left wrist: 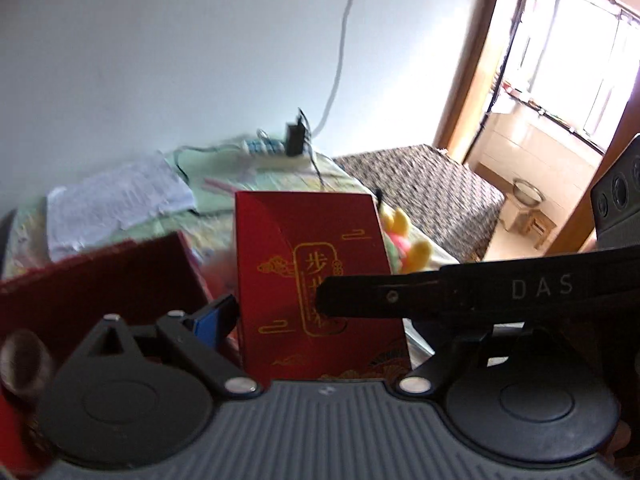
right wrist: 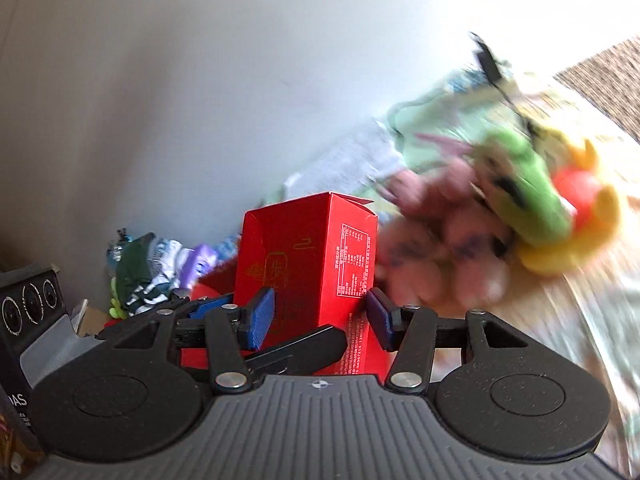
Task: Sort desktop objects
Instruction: 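Lift the red carton with the right gripper and carry it into the box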
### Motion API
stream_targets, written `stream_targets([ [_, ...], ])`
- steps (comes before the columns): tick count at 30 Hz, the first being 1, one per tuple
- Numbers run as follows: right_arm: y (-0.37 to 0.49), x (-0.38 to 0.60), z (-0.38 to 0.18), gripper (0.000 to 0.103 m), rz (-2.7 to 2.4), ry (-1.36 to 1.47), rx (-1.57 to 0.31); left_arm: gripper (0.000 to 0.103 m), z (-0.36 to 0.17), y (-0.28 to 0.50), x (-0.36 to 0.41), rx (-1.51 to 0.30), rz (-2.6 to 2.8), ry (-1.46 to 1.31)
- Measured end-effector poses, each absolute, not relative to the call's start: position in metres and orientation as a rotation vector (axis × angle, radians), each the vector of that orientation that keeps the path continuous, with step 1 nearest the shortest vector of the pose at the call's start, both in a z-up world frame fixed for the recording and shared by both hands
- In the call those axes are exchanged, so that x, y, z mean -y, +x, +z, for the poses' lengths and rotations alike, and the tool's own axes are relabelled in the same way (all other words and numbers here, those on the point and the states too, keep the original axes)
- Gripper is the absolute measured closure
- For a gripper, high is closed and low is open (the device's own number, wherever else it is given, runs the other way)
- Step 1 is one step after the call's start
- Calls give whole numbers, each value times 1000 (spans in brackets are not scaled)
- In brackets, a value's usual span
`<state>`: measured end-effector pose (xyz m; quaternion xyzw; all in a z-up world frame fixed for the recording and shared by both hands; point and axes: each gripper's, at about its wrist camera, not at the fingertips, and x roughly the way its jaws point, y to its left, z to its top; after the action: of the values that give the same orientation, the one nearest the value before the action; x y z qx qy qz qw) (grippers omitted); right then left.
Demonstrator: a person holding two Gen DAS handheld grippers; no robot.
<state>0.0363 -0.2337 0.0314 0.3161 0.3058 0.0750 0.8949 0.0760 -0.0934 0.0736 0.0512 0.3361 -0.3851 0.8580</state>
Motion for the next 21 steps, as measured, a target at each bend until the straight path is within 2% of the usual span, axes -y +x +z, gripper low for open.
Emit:
stream_targets([
  [9,104,178,40,49,267,565,-646,11,73,130,48,-674,-672,134],
  [21,174,119,-4,49,272,549,-905,11,11,189,-8,-914,-627,95],
])
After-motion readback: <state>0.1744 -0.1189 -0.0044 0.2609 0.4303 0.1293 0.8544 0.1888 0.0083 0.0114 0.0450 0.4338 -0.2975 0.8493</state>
